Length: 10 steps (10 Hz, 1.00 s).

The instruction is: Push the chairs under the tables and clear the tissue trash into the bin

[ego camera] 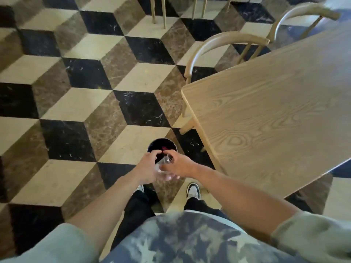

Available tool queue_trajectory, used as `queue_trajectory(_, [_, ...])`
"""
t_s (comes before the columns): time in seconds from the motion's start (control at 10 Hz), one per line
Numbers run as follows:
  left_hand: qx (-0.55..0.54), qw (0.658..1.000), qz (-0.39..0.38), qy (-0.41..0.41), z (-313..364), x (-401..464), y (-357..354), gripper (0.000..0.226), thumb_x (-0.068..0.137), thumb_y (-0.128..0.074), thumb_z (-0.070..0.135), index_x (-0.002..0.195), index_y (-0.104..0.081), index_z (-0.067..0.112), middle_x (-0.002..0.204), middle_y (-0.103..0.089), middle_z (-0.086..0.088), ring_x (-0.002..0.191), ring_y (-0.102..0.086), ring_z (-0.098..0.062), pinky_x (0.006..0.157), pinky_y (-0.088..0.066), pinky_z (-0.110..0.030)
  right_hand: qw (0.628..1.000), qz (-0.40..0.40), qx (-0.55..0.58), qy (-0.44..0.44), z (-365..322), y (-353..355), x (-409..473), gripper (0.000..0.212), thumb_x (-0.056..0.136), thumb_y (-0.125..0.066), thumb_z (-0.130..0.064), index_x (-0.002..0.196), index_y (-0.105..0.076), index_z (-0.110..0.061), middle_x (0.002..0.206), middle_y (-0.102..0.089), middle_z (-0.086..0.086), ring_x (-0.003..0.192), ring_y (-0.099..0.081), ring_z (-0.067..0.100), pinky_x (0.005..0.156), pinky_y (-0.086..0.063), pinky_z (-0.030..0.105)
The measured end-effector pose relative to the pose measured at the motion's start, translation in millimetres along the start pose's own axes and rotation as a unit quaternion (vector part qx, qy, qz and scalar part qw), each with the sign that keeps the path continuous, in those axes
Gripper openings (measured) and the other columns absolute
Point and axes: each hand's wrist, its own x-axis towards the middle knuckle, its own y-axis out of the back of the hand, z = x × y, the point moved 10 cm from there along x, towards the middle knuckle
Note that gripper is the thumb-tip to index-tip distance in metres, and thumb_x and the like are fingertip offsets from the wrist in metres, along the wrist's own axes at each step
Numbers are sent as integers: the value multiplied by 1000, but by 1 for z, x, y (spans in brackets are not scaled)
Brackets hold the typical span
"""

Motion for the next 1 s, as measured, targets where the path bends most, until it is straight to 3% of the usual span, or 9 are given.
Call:
queue_trajectory(0.1, [4,999,-43,5,-30,9,21,128,61,-92,59,160,-21,20,155,-36,-11,141,-41,-30,114,-41,-47,997,69,-4,-45,-1,8,13,85,84,-76,-44,153,-30,-27,139,-53,7,113,-61,25,93,-54,39])
queue_trajectory(0.2, [-13,997,-76,26,-75,12,52,118,69,-90,55,159,-23,21,156,-38,-12,141,-43,-30,113,-41,-45,988,127,4,-84,-15,5,19,87,81,-77,-40,152,-31,-22,142,-52,9,118,-57,26,96,-51,38])
queue_trajectory(0.3, [2,997,-70,43,-114,15,94,99,80,-81,55,156,-29,19,152,-47,-11,134,-50,-29,110,-43,-42,979,177,-15,-97,-38,2,29,91,79,-80,-37,152,-28,-21,144,-51,10,126,-53,27,100,-49,38])
queue_trajectory(0.5, [70,994,-51,66,-167,21,157,85,86,-75,54,151,-36,17,143,-56,-13,125,-58,-30,103,-47,-39,964,239,10,-120,-56,-3,38,108,78,-84,-40,159,-14,-26,155,-39,11,139,-44,28,109,-44,43])
queue_trajectory(0.7, [91,993,-40,68,-172,28,170,74,87,-76,50,146,-41,20,135,-60,-10,116,-62,-28,99,-51,-40,942,291,25,-164,-42,1,25,96,87,-77,-39,160,-17,-21,156,-35,13,137,-45,30,104,-45,41])
queue_trajectory(0.9, [133,987,-81,39,-144,33,146,68,90,-74,46,144,-44,19,134,-60,-9,110,-63,-25,91,-52,-36,937,269,36,-219,-3,-14,-4,76,94,-68,-34,156,-28,-18,149,-41,12,105,-56,20,79,-47,29])
queue_trajectory(1.0, [130,988,-77,34,-128,34,140,66,89,-75,43,143,-45,17,122,-60,-5,95,-63,-18,79,-49,-32,940,246,42,-233,12,-20,-12,72,96,-67,-30,156,-30,-17,149,-40,13,119,-56,25,79,-46,27])
